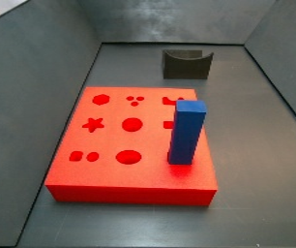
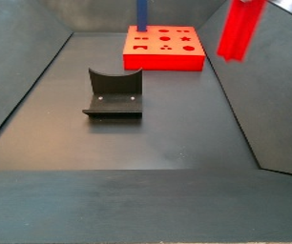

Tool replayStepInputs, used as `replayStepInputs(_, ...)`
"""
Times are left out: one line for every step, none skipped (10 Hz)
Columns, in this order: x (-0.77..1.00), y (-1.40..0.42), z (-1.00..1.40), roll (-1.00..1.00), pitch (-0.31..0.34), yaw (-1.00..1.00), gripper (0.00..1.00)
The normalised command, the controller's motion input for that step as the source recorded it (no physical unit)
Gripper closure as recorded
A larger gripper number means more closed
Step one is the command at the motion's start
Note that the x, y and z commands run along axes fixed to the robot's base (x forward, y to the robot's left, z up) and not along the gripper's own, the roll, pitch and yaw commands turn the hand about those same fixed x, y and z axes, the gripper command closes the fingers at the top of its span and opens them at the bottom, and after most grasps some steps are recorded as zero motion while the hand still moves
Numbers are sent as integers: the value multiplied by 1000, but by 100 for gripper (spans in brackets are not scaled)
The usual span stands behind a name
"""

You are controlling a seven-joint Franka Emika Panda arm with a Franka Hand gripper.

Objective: Pick up the star object. Move up. Move to above the board. Insert the star object.
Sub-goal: Move to above the board.

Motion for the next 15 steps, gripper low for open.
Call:
replayStepInputs(203, -1000, 148, -18, 330, -419, 100)
replayStepInputs(204, -1000, 149, -20, 232, -247, 100)
replayStepInputs(205, -1000, 152, -30, 161, -115, 100)
replayStepInputs(206, -1000, 154, -28, 113, -56, 100)
replayStepInputs(207, -1000, 157, -29, 76, -26, 100)
replayStepInputs(208, -1000, 159, -21, 64, -12, 100)
replayStepInputs(209, -1000, 161, -12, 61, -2, 100)
replayStepInputs(212, -1000, 163, -23, 65, 1, 100)
replayStepInputs(219, -1000, 165, -10, 75, 5, 100)
replayStepInputs(225, -1000, 165, -1, 91, 5, 100)
replayStepInputs(239, -1000, 167, -9, 119, 5, 100)
replayStepInputs(245, -1000, 169, -9, 126, 8, 100)
replayStepInputs(257, -1000, 173, -1, 134, 6, 100)
replayStepInputs(269, -1000, 174, -6, 133, 5, 100)
replayStepInputs(288, -1000, 179, 7, 129, 0, 100)
